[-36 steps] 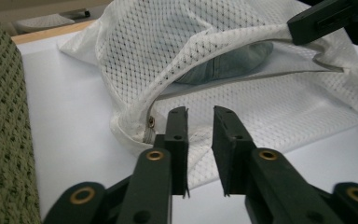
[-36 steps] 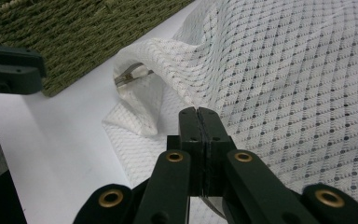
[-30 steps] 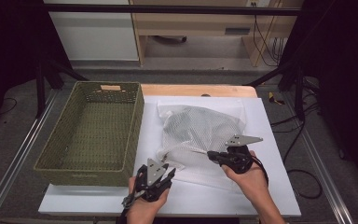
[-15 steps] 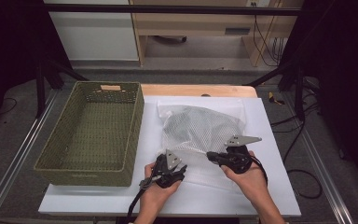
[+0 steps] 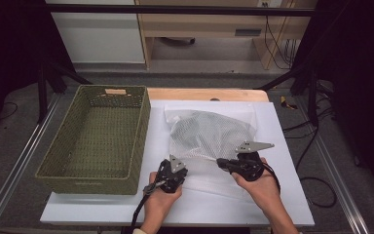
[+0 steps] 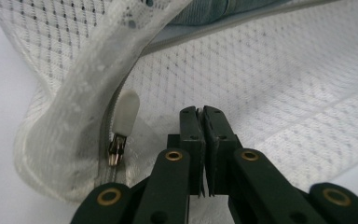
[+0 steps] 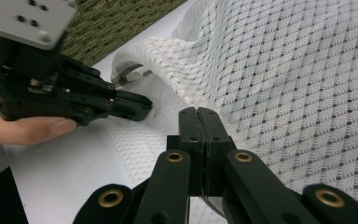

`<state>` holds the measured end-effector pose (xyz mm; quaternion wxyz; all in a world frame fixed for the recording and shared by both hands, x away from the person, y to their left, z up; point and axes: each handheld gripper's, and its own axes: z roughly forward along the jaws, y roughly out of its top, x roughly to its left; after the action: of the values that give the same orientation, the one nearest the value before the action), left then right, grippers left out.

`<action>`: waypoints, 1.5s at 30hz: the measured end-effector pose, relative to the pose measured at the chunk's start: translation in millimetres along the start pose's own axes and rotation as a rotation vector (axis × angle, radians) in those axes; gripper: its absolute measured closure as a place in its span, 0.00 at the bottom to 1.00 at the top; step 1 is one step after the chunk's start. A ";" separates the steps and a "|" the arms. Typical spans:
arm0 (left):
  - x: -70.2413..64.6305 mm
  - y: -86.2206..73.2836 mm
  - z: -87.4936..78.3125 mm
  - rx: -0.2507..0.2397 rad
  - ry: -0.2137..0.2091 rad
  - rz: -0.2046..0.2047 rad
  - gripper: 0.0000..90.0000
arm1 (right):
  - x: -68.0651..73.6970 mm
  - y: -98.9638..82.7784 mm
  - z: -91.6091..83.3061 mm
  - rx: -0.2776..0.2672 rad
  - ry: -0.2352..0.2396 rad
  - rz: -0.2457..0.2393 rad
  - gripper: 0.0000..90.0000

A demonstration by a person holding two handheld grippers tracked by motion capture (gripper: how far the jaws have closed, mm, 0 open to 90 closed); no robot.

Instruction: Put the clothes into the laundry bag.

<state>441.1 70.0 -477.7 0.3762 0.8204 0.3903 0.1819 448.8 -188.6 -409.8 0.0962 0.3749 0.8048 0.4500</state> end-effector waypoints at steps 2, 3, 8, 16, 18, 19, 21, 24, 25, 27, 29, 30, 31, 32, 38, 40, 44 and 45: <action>-0.9 -3.2 -14.5 -0.038 -0.006 -0.014 0.98 | 0.3 -1.0 2.0 0.012 -0.005 0.004 1.00; -1.5 -4.1 -20.1 -0.052 -0.006 -0.014 0.98 | -0.4 -1.8 2.8 0.015 -0.004 -0.004 1.00; -0.7 -9.8 -46.1 -0.089 -0.019 -0.015 0.98 | -0.8 -4.7 4.9 0.033 -0.015 -0.007 1.00; 0.6 -27.4 -70.5 -0.107 -0.036 -0.032 0.98 | 2.1 -9.9 7.3 0.067 -0.013 -0.027 1.00; 3.0 -32.2 -74.6 -0.106 -0.042 -0.052 0.98 | 2.4 -11.7 8.0 0.072 -0.014 -0.038 1.00; 3.7 -34.2 -76.3 -0.105 -0.049 -0.062 0.98 | 2.8 -12.4 7.8 0.078 -0.012 -0.037 1.00; 4.4 -38.3 -79.8 -0.099 -0.041 -0.055 0.98 | 3.7 -15.9 7.6 0.089 -0.011 -0.046 1.00; 5.4 -44.4 -85.5 -0.100 -0.048 -0.072 0.98 | 5.4 -19.3 7.4 0.099 -0.004 -0.043 1.00; 5.1 -47.0 -89.6 -0.103 -0.043 -0.068 0.98 | 6.7 -22.9 7.6 0.110 -0.003 -0.056 1.00; 5.3 -50.4 -92.6 -0.100 -0.043 -0.071 0.98 | 8.9 -26.3 7.4 0.123 -0.002 -0.057 1.00; 4.6 -54.8 -93.6 -0.089 -0.042 -0.066 0.98 | 10.6 -29.6 7.6 0.131 0.004 -0.069 1.00; 4.4 -57.1 -93.8 -0.083 -0.042 -0.064 0.98 | 11.6 -31.0 7.9 0.137 0.006 -0.071 1.00; 4.4 -57.1 -93.8 -0.083 -0.042 -0.064 0.98 | 11.6 -31.0 7.9 0.137 0.006 -0.071 1.00; 3.6 -59.5 -94.2 -0.078 -0.043 -0.068 0.98 | 12.2 -32.4 8.4 0.144 0.007 -0.076 1.00; -0.7 -66.6 -102.7 -0.074 -0.050 -0.059 0.98 | 15.4 -39.9 10.3 0.163 0.018 -0.071 1.00; -0.8 -68.0 -102.9 -0.068 -0.049 -0.058 0.98 | 16.0 -40.8 11.9 0.168 0.021 -0.074 1.00; 1.3 -72.9 -104.6 -0.058 -0.045 -0.065 0.98 | 19.4 -42.4 18.4 0.184 0.030 -0.083 1.00; 1.5 -74.8 -105.1 -0.057 -0.047 -0.066 0.98 | 20.0 -42.9 19.2 0.188 0.029 -0.084 1.00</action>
<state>342.2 152.0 -466.0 0.4142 0.8002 0.4028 0.1609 422.0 -175.7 -451.4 0.0678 0.3417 0.8598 0.3733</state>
